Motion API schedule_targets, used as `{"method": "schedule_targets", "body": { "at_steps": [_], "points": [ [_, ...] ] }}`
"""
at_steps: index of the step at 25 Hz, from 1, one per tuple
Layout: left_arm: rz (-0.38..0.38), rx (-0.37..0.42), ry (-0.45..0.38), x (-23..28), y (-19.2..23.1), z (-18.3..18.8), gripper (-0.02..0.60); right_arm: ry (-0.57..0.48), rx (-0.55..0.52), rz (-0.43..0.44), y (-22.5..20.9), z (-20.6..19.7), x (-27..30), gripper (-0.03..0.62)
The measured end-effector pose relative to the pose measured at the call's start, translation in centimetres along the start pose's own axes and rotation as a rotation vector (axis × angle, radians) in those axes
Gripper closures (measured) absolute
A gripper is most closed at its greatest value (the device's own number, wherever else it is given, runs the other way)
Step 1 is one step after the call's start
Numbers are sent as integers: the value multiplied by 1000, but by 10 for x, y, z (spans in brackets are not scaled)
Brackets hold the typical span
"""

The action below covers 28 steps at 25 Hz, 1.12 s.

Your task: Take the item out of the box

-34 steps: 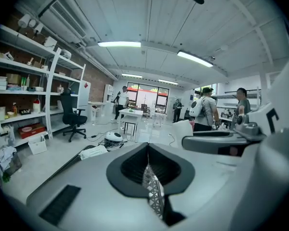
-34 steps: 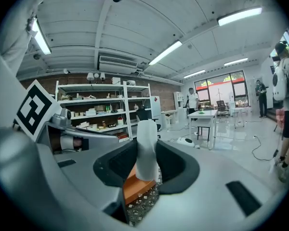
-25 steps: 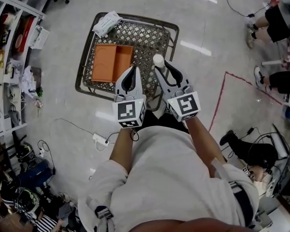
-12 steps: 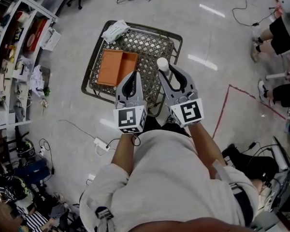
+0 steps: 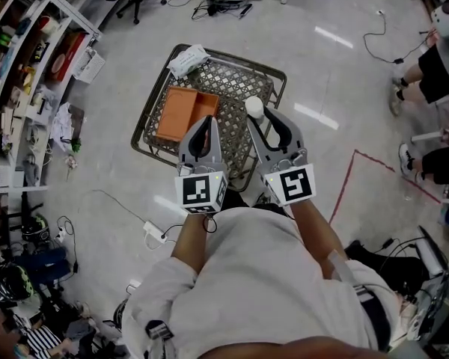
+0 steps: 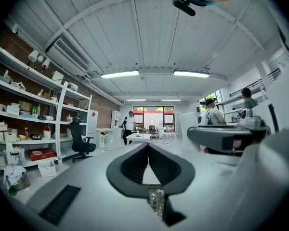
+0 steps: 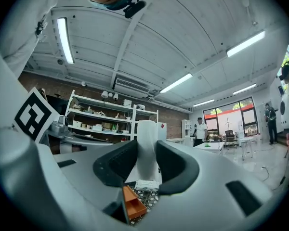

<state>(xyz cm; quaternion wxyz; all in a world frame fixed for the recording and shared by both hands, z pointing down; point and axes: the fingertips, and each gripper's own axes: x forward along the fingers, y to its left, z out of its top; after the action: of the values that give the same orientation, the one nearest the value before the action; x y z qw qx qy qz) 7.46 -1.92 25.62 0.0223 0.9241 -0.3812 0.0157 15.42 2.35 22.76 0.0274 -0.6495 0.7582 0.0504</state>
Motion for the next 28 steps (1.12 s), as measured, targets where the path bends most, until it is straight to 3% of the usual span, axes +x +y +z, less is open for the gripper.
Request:
{"method": "schedule_targets", "body": {
  "at_steps": [9, 28],
  "points": [
    [-4, 1, -41, -4, -3, 10, 571, -10, -13, 7, 3, 8, -1, 473],
    [-41, -8, -31, 15, -11, 10, 571, -16, -18, -19, -13, 14, 3, 473]
  ]
}}
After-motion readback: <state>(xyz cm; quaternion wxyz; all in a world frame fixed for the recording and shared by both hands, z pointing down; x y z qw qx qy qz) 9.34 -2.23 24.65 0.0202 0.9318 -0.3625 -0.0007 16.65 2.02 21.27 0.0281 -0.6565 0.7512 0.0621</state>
